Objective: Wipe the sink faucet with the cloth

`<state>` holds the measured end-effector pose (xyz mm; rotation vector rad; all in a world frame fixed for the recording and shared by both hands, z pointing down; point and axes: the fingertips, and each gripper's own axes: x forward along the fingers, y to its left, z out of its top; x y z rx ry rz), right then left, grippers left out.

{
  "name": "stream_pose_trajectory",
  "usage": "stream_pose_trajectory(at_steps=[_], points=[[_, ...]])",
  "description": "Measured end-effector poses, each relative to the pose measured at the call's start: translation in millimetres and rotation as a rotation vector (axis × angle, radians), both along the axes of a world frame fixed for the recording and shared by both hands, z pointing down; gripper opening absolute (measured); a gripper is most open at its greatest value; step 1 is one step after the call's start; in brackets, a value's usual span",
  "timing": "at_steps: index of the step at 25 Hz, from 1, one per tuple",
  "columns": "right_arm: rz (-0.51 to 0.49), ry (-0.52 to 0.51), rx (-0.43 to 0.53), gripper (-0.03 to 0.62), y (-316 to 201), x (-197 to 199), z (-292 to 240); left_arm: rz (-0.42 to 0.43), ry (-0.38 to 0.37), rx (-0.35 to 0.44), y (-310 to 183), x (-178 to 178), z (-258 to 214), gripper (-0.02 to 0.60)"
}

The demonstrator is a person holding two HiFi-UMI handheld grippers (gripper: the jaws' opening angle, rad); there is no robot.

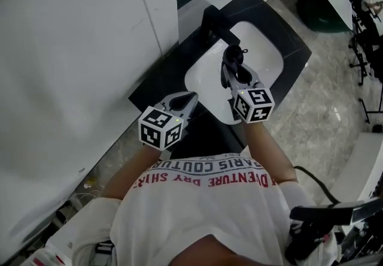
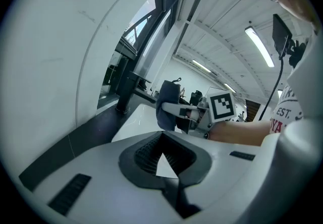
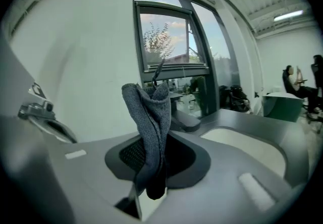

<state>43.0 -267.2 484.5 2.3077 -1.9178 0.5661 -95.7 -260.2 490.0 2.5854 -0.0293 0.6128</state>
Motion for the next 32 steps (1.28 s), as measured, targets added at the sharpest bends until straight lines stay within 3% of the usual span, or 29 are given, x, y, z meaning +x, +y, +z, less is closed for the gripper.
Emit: stream_pose_trajectory(at_steps=[6,10,16,22,28,32], points=[[-0.351,-0.045,0.033,0.083,76.7,-40.9,-30.8,-0.146,0.026,0.066,57.4,6.5,-23.3,0.001],[-0.507,-0.112,0.065,0.081,170.3,-45.5,-35.7,-0.279,0.053,0.108,144.1,13.3,-30.7,0.002],[-0.785,-0.116,0.044,0.082,318.5,-55.0,-34.8,-0.49,0.063,0.132,302.8,14.7,-32.5,0.001],[-0.949,-0.186,0.012,0.081,438.3,-74.4,-53.3,-0.637,0.025,0.154,416.4,-12.7,-65.6,0.002],[-1.014,-0.218,0.036,0.081,527.8,-99.8,-69.5,-0.667,0.031,0.155,509.3,-23.3,-71.0,0.002],[-1.053,-0.189,0.041,0.081,619.3,-116.3,-73.4,-0.67,0.051,0.183,594.3,-33.3,-75.2,0.002]])
